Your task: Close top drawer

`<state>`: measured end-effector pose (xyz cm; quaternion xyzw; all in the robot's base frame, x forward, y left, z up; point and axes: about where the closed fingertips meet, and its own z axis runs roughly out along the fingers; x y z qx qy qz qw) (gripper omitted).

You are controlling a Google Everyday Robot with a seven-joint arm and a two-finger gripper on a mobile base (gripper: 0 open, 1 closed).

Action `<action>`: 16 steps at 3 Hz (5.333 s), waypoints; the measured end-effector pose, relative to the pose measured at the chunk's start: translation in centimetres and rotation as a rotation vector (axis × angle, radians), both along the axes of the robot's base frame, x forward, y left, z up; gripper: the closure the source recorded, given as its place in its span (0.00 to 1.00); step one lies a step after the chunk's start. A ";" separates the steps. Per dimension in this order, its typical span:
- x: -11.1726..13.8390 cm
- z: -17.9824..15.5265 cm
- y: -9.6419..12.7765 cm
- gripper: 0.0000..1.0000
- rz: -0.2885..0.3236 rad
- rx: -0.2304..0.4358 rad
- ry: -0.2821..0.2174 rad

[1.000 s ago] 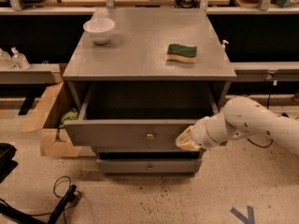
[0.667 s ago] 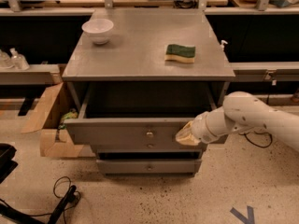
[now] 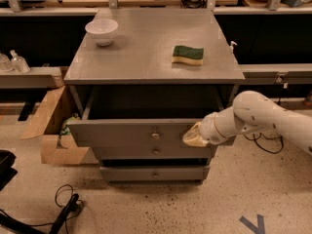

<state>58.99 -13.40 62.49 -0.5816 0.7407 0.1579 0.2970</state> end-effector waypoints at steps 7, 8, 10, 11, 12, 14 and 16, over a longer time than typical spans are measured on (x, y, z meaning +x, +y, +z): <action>-0.3 -0.6 1.0 0.18 0.016 0.004 0.011; 1.3 0.0 0.3 0.40 0.026 -0.021 0.012; 8.7 4.5 -3.1 0.94 0.050 -0.068 -0.103; 10.4 4.9 -4.5 1.00 0.034 -0.059 -0.140; 10.4 4.9 -4.5 1.00 0.035 -0.059 -0.140; 3.4 6.9 -1.1 1.00 0.209 -0.151 -0.038; -4.9 17.3 -3.7 1.00 0.293 -0.305 -0.042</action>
Offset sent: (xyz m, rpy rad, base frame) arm 0.0002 0.0014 0.0000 0.0005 -0.0010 0.0015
